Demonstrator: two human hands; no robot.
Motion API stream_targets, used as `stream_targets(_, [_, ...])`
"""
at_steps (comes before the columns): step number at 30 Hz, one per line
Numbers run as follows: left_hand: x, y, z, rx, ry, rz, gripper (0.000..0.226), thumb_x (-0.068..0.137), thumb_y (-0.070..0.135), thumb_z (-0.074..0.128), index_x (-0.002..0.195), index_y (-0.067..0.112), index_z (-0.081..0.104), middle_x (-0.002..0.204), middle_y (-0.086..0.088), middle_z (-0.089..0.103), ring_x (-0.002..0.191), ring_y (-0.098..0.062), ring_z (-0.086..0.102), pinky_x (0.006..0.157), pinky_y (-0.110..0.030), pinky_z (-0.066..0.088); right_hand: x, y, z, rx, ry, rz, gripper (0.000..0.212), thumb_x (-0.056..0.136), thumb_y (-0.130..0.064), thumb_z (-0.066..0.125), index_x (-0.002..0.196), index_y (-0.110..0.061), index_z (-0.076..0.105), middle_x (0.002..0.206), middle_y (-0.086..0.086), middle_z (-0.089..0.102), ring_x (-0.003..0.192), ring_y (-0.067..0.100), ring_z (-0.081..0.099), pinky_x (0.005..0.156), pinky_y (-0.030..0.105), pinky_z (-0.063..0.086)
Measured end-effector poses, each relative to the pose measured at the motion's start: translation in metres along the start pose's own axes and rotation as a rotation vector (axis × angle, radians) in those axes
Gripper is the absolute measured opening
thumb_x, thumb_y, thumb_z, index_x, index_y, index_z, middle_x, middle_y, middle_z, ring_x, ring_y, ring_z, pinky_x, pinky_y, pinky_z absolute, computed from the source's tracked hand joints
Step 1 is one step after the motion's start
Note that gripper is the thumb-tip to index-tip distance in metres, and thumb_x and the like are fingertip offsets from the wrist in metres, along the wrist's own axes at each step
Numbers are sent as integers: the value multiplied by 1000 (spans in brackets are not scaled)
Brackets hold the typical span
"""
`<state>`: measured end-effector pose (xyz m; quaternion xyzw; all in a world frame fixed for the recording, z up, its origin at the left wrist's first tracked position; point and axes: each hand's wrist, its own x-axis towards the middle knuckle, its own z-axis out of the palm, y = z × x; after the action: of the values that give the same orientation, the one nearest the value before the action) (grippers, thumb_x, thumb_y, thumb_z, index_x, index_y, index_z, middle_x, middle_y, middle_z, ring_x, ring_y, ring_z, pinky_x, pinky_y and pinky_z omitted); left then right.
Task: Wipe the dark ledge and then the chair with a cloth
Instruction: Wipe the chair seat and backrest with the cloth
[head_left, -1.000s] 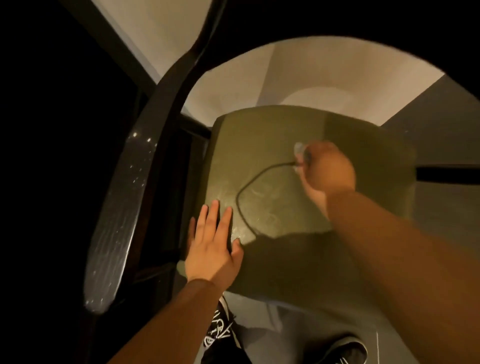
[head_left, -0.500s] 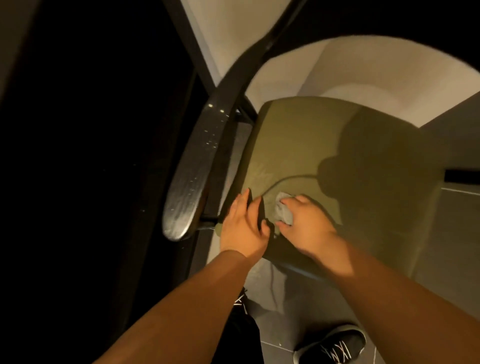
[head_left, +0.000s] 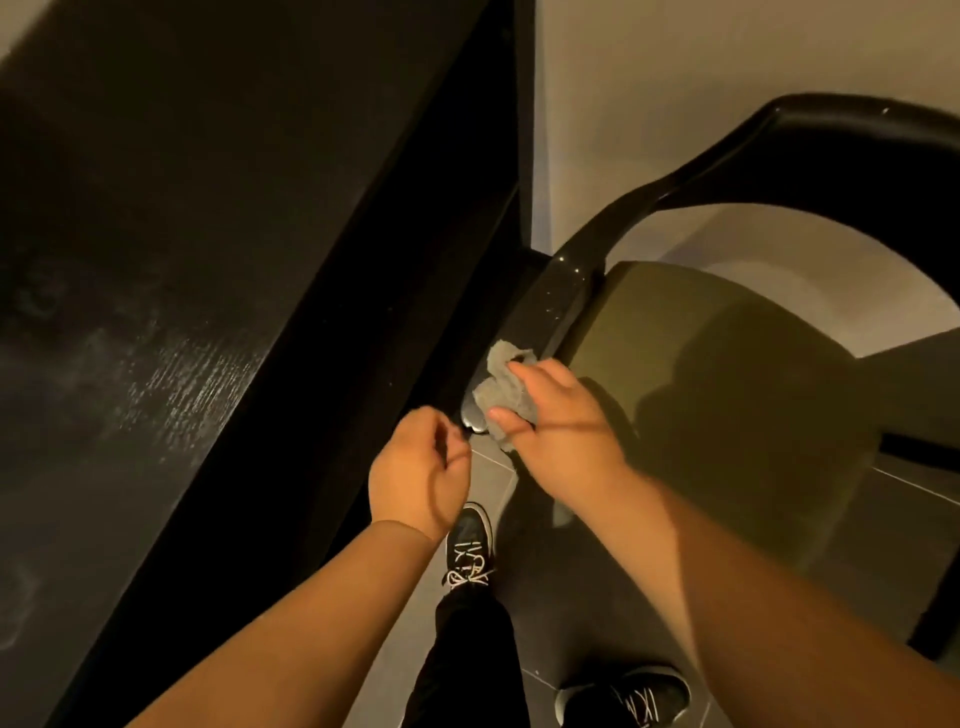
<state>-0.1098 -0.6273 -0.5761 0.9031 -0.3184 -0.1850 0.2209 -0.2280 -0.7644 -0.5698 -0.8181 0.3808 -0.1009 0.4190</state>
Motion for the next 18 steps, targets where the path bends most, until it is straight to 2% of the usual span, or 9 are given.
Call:
stream_targets(3, [28, -11, 8, -131, 118, -62, 5, 102, 29, 55, 98, 26, 54, 95, 7, 56, 74, -8, 50, 64, -29, 34, 19, -6, 27, -189, -68, -164, 54, 94, -38, 70, 142, -16, 57, 126, 11, 56, 111, 30, 56, 91, 35, 47])
stream_targets(5, [43, -17, 21, -195, 122, -42, 11, 104, 27, 53, 110, 21, 60, 106, 3, 61, 82, -4, 50, 72, -24, 34, 35, 0, 37, -333, -99, -251, 47, 95, -39, 65, 137, -19, 59, 118, 14, 56, 103, 34, 58, 82, 41, 50])
stream_targets(7, [51, -18, 34, -244, 85, -20, 26, 105, 32, 49, 124, 20, 61, 113, 2, 66, 94, -5, 57, 80, -22, 38, 58, 14, 33, -368, -12, -224, 39, 96, -39, 57, 132, -24, 55, 115, 16, 54, 96, 36, 59, 80, 43, 52])
stream_targets(9, [57, -12, 42, -260, 28, -22, 33, 107, 39, 44, 135, 29, 58, 114, 4, 68, 98, -10, 63, 83, -28, 46, 84, 31, 16, -363, 132, -113, 41, 101, -39, 52, 138, -23, 54, 123, 20, 54, 100, 41, 59, 89, 48, 53])
stream_targets(11, [62, -2, 46, -259, -39, -22, 35, 108, 43, 42, 140, 36, 53, 115, 5, 68, 99, -13, 64, 83, -32, 51, 101, 42, 2, -355, 223, -11, 46, 103, -40, 55, 142, -17, 57, 129, 22, 55, 107, 42, 59, 94, 44, 51])
stream_targets(13, [66, 4, 48, -228, -110, -32, 37, 108, 45, 40, 143, 38, 50, 121, 5, 67, 104, -14, 64, 88, -34, 53, 100, 38, -2, -386, 232, -51, 47, 102, -42, 56, 138, -13, 61, 123, 22, 58, 101, 40, 62, 88, 43, 53])
stream_targets(16, [66, 6, 49, -205, -165, -33, 38, 110, 46, 36, 143, 37, 52, 117, 6, 68, 106, -16, 65, 91, -38, 56, 78, 34, 4, -433, 73, -208, 45, 100, -48, 52, 129, -17, 64, 112, 14, 57, 91, 32, 58, 78, 41, 55])
stream_targets(18, [67, 6, 49, -216, -186, -47, 38, 111, 45, 34, 143, 38, 53, 109, 11, 66, 103, -15, 65, 87, -36, 55, 66, 36, 4, -444, -24, -272, 46, 95, -49, 59, 129, -20, 66, 108, 9, 57, 87, 28, 59, 72, 38, 54])
